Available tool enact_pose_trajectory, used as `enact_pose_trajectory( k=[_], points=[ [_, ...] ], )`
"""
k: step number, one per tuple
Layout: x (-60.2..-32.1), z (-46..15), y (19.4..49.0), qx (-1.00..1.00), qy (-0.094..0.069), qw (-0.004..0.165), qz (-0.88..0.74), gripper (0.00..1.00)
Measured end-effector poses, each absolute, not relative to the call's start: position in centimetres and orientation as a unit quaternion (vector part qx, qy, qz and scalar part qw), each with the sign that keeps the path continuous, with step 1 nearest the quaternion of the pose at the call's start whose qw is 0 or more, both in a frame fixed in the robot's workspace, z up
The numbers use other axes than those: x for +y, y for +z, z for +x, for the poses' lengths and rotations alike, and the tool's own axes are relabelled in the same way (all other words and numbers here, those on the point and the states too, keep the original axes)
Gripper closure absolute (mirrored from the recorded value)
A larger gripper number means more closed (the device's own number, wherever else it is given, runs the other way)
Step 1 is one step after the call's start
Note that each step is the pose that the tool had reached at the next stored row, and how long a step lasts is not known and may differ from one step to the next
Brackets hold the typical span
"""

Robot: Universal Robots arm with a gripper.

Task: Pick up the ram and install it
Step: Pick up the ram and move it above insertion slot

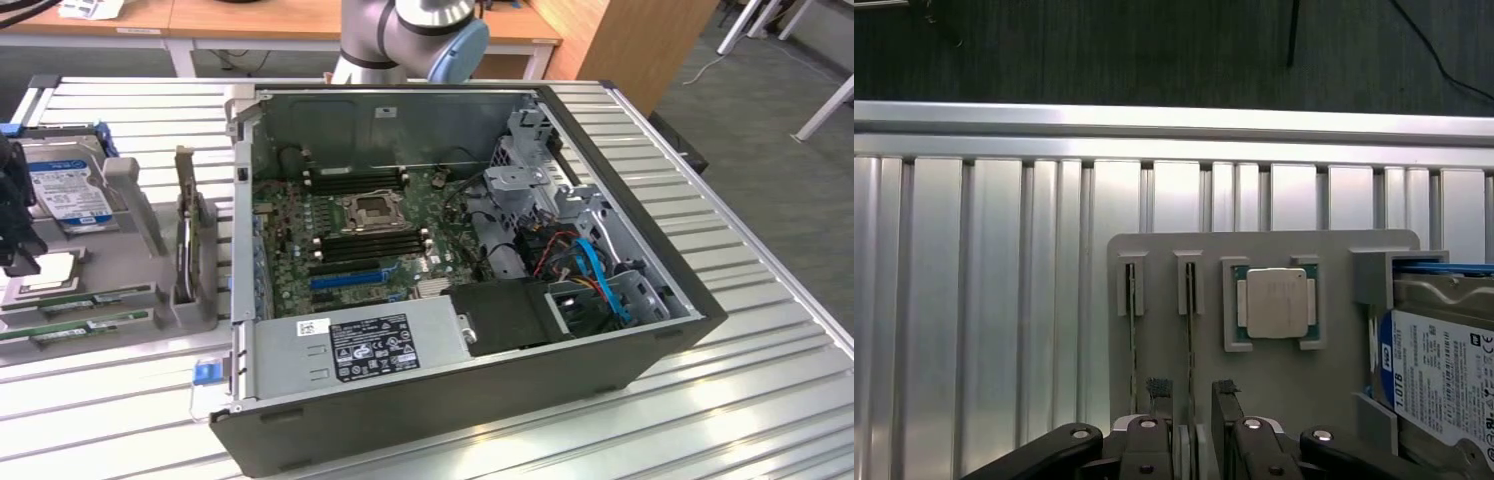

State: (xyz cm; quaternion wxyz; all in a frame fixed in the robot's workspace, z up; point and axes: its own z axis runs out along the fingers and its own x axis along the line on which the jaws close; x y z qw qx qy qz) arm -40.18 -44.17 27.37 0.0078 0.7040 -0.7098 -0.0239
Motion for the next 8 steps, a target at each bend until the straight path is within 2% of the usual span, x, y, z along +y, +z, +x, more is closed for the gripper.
enact_pose_trajectory(
  k=[8],
  points=[
    [-44.17, -40.18, 26.59, -0.710, -0.024, 0.008, 0.704, 0.71]
  ],
)
